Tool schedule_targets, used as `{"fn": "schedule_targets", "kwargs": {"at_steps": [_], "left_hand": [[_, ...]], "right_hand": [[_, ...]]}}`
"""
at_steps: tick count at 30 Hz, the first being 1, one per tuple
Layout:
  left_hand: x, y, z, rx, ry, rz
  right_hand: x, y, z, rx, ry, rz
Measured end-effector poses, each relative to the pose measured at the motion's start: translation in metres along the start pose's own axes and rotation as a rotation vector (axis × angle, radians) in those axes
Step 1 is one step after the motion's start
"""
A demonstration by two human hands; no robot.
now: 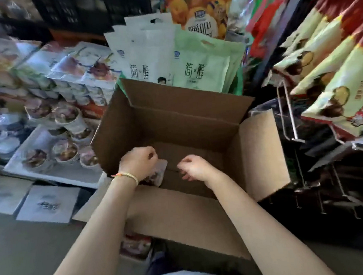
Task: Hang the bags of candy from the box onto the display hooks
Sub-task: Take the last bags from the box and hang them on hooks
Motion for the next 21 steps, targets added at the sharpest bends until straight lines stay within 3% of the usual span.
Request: {"fn": "schedule_targets", "kwargs": {"at_steps": [6,12,16,21], "left_hand": [[0.051,0.023,0.030,0.110,-0.074,0.069],[0.060,0.026,0.027,-0.057,-0.245,0.111],[0.055,0.022,0.022,-0.141,-0.129,0.217],[0.054,0.023,0.024,-0.168,-0.143,0.253]], "right_hand": [[-0.008,0.050,0.079,0.080,0.169,0.397],[-0.022,0.079,0.121,0.123,0.253,0.646],[-0.020,0.082,0.139,0.129,0.382,0.741],[-0.023,0.094,0.149,0.054,0.346,0.738]]}}
Point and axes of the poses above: each hand's wrist, its own y-axis towards the middle knuckle, its own z-axis out of the palm, x = y × z, the point moved 7 cm from there along y, towards the middle knuckle, and after that the axes turned 14 degrees about -x, right-handed, at the moved point
